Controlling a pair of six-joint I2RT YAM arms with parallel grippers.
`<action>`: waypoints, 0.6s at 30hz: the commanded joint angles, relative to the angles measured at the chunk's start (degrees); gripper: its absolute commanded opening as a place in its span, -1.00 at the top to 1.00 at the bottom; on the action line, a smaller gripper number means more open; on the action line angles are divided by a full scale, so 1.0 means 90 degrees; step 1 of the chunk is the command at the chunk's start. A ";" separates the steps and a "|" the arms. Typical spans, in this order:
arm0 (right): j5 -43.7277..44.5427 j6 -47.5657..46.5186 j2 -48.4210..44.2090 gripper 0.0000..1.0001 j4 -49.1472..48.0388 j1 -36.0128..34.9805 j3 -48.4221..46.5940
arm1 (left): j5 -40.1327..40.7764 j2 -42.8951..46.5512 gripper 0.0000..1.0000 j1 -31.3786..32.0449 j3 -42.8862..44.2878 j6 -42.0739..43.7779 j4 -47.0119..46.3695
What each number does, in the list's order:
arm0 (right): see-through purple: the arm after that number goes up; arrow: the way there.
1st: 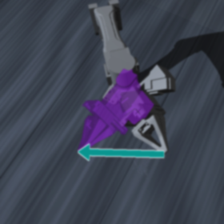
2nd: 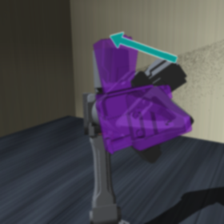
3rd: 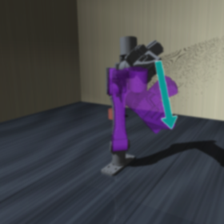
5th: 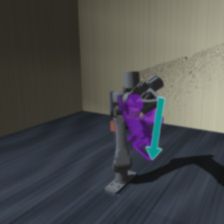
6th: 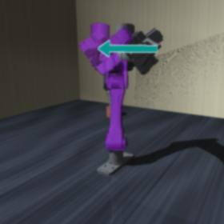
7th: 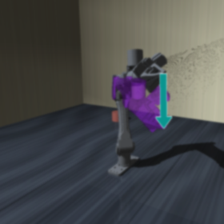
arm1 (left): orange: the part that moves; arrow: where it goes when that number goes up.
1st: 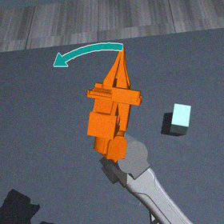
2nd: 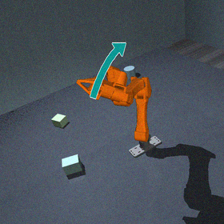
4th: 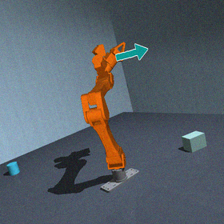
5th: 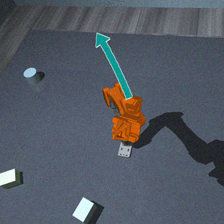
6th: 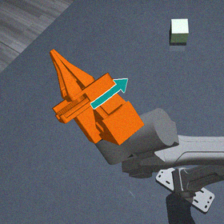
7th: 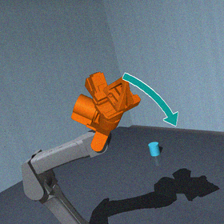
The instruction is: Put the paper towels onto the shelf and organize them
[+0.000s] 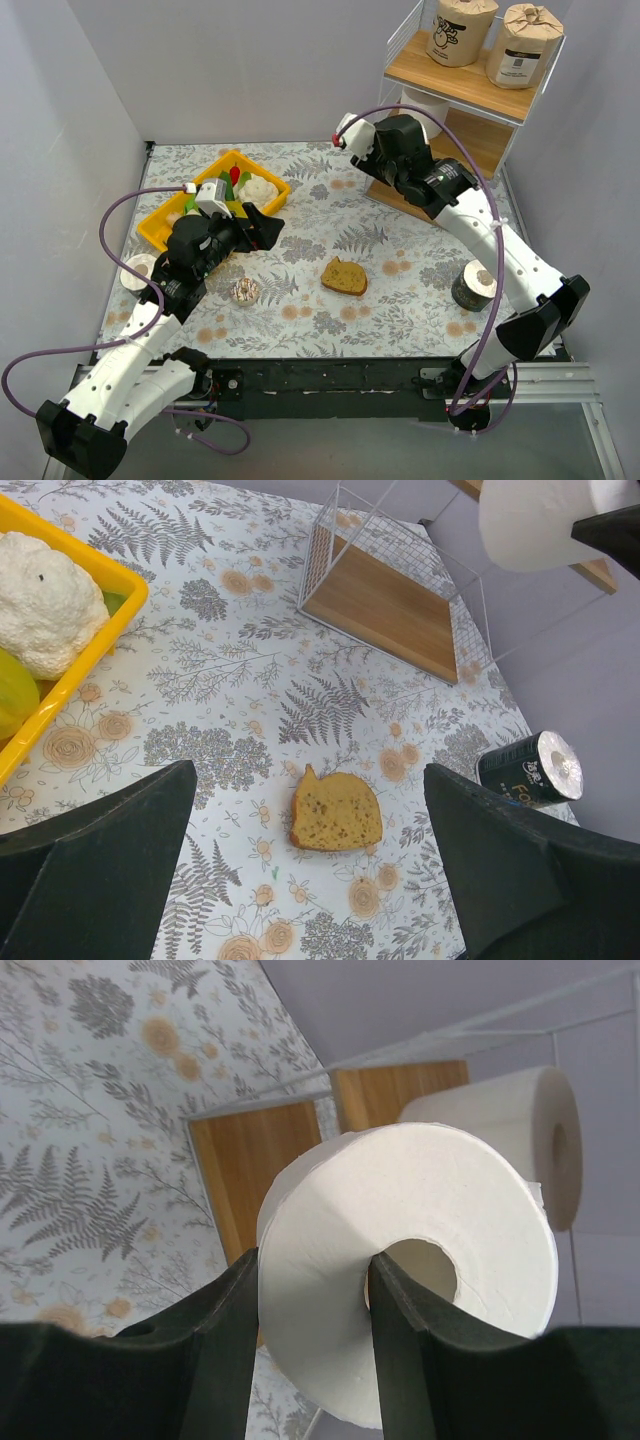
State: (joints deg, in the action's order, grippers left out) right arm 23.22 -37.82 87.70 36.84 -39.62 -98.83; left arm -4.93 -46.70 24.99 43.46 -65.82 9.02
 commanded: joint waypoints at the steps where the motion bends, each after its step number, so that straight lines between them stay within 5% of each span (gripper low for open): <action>1: 0.0564 -0.0475 -0.0281 0.24 -0.0217 0.0397 -0.0084 | -0.0029 0.0091 -0.96 0.0026 0.0014 0.0077 0.0014; 18: 0.0340 -0.0573 -0.0731 0.24 -0.0411 0.1433 0.0307 | -0.0038 0.0042 -0.96 0.0026 0.0015 0.0077 0.0004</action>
State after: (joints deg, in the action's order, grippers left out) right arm 25.36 -40.86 84.38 38.15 -28.23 -95.74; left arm -4.97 -46.70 24.99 43.46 -65.82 9.02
